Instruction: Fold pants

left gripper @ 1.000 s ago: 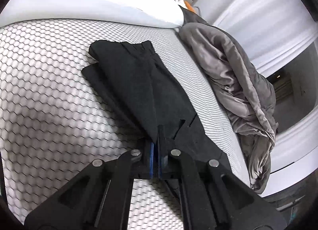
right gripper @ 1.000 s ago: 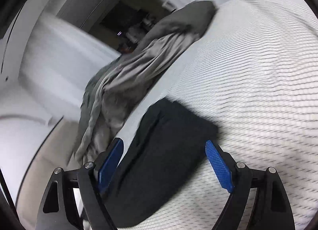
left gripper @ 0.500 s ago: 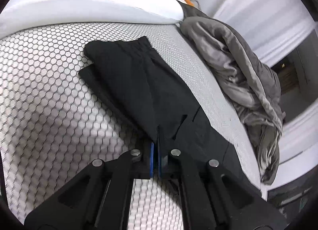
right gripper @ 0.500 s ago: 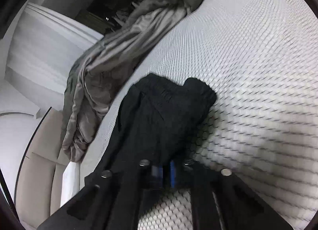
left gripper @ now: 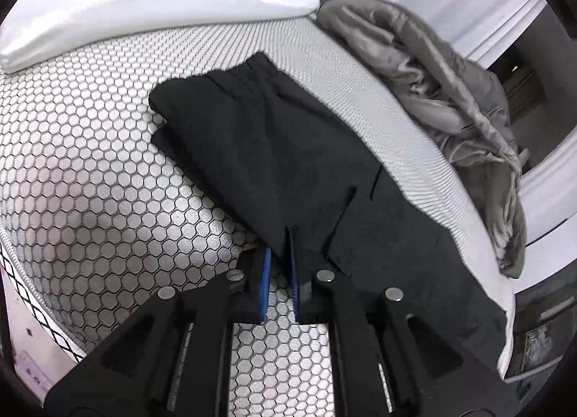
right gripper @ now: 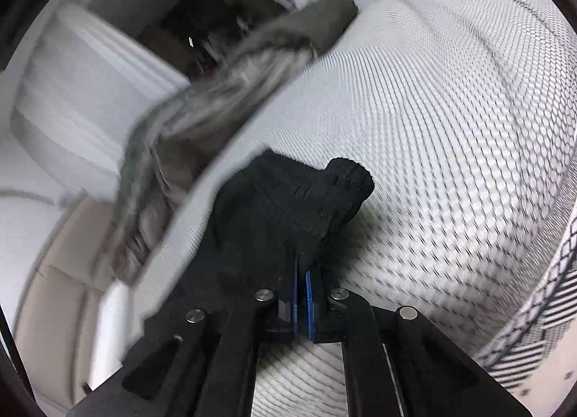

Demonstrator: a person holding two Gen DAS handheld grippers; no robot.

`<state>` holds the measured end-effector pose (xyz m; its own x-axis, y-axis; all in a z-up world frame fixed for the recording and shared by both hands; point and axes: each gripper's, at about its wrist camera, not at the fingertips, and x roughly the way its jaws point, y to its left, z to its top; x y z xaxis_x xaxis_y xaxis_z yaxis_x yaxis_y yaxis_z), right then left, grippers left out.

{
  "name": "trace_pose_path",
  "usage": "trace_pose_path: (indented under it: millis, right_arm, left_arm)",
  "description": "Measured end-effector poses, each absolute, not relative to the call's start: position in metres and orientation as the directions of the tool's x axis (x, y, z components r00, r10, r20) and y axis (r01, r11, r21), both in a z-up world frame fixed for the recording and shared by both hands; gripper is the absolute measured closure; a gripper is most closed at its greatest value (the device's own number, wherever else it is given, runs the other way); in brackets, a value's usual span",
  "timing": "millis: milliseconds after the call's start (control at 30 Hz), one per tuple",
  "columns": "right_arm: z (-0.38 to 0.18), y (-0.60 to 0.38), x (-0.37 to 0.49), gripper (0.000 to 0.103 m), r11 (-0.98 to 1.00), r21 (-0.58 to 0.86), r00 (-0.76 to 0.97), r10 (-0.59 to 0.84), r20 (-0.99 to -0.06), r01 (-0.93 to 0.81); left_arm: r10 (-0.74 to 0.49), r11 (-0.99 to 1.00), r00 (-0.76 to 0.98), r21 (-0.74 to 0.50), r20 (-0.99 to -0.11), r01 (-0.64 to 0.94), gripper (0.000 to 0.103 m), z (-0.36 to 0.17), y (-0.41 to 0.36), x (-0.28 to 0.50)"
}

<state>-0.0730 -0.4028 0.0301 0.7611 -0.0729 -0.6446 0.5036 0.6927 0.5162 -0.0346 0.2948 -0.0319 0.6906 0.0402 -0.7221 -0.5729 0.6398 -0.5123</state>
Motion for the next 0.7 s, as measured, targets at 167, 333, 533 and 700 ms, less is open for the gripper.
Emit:
trace_pose_path:
  millis: [167,333,533,700]
  right_arm:
    - [0.023,-0.41,-0.079,0.062,0.646,0.554,0.751,-0.045,-0.658,0.524]
    - [0.017,-0.419,-0.073,0.066,0.639,0.57,0.78,-0.075,-0.622,0.516]
    - [-0.004,-0.409,-0.076,0.095,0.661,0.516,0.73,-0.071,-0.68,0.544]
    - [0.032,-0.397,-0.093,0.055,0.716,0.424,0.713,-0.146,-0.686,0.555]
  left_arm:
    - [0.134,0.658,0.718,-0.48,-0.683,-0.58,0.035,-0.001,0.288,-0.046]
    - [0.083,0.689,0.775,-0.526,-0.626,-0.498,0.007,0.01,0.274,-0.023]
    - [0.024,0.739,0.792,-0.522,-0.611,-0.425,0.004,0.014,0.246,0.001]
    - [0.016,0.77,0.826,-0.52,-0.563,-0.369,0.001,0.024,0.227,0.007]
